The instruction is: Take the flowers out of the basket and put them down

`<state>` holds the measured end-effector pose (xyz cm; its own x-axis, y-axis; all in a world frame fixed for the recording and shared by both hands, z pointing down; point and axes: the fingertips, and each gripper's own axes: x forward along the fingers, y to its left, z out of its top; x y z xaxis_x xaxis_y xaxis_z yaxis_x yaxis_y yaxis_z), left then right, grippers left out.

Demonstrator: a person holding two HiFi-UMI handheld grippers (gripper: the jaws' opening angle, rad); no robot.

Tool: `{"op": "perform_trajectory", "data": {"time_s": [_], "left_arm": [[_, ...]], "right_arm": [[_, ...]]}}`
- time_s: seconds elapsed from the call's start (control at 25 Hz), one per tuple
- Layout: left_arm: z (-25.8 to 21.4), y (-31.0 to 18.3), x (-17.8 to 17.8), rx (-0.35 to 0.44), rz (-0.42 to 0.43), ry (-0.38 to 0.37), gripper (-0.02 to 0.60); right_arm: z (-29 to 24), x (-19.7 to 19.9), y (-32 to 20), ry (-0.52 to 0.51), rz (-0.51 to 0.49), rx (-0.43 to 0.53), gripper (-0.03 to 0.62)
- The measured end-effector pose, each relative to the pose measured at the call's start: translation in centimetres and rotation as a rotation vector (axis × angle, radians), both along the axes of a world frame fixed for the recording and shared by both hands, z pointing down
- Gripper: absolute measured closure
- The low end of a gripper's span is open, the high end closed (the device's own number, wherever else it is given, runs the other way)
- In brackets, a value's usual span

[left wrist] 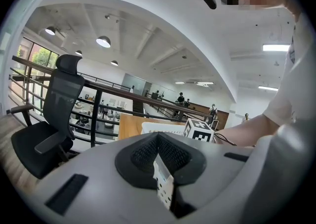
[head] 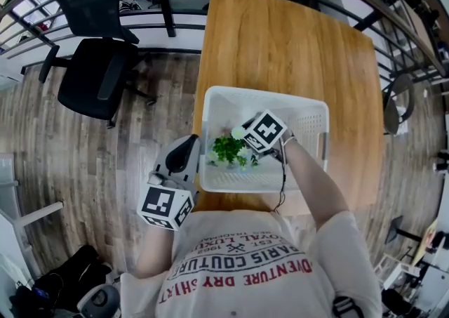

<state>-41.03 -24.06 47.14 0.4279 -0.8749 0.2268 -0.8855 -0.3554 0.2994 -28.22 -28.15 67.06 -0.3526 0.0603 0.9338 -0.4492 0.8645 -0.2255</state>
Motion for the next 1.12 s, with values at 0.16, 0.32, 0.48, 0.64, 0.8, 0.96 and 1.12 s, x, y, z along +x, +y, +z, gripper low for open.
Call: {"op": "perform_trajectory", "data": {"time_s": [0.16,0.32,0.48,0.64,0.8,0.96,1.12], "left_arm": [[-1.4,0.0,-0.1,0.02,-0.045,-0.028,0.555],[-2.4,1.1,1.0,0.031,-0.07,-0.043,0.555],[-2.9,1.8,2.6,0.034,-0.085,-0.069,0.555],[-4.0,2.5,4.6,0.051,-0.104,-0.074,0.555],[-4.9,2.2,7.8,0.067,-0.093,-0.084,0.555],[-5.6,1.1,11.2,0.085,-0.081,-0.088,0.555],[-6.7,1.4,15.7,0.121,-0.061,-0.078,0.555]], "right_arm": [[-0.7,0.5,-0.1,-0.009,-0.003,0.029,0.516],[-2.8,0.9,0.2,-0.034,-0.033,0.07,0.517],[-6.2,1.2,0.3,-0.083,-0.063,0.134,0.517],[-10.3,2.5,0.7,-0.14,-0.082,0.204,0.517],[-14.0,4.9,0.1,-0.195,-0.074,0.263,0.517],[-17.1,8.1,-0.9,-0.232,-0.048,0.308,0.517],[-20.5,13.1,-0.8,-0.278,0.001,0.374,0.517]]}}
